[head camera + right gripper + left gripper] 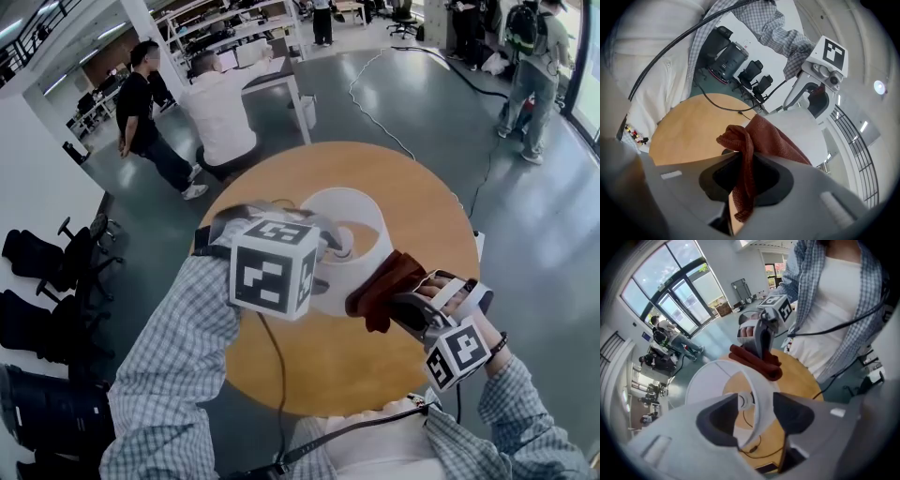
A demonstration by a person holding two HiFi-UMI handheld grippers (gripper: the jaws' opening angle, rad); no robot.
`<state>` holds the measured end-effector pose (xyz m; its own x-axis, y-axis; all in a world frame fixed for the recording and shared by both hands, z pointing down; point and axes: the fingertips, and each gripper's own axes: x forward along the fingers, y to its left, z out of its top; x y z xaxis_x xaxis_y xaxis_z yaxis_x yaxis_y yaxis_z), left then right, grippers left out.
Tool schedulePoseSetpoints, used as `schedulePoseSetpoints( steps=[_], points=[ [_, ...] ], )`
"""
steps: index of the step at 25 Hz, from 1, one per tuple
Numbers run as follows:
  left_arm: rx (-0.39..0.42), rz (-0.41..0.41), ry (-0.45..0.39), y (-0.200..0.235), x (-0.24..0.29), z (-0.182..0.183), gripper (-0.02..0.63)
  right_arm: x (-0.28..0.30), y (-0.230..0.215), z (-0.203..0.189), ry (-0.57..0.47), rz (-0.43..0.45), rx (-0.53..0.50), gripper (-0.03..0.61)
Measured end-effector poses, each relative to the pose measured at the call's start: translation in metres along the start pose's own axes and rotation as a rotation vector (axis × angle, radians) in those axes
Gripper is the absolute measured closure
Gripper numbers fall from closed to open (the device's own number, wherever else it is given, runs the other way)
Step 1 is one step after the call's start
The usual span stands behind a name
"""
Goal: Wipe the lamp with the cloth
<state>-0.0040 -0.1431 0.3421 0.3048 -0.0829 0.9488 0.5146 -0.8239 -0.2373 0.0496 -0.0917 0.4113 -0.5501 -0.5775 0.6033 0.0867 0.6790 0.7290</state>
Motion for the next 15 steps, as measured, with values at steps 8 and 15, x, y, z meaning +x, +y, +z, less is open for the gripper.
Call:
schedulePoseSetpoints(
  steps=[8, 15],
  points=[
    [0.054, -0.124, 0.017, -0.013, 0.009, 0.001, 0.485, 0.002, 0.000, 0.000, 0.002, 0.003, 0.004, 0.517],
    [0.103, -0.204, 0.040, -0.019, 0.008, 0.000, 0.546, 0.002, -0.003, 0.000, 0.001, -0.010, 0.031, 0.517]
  ],
)
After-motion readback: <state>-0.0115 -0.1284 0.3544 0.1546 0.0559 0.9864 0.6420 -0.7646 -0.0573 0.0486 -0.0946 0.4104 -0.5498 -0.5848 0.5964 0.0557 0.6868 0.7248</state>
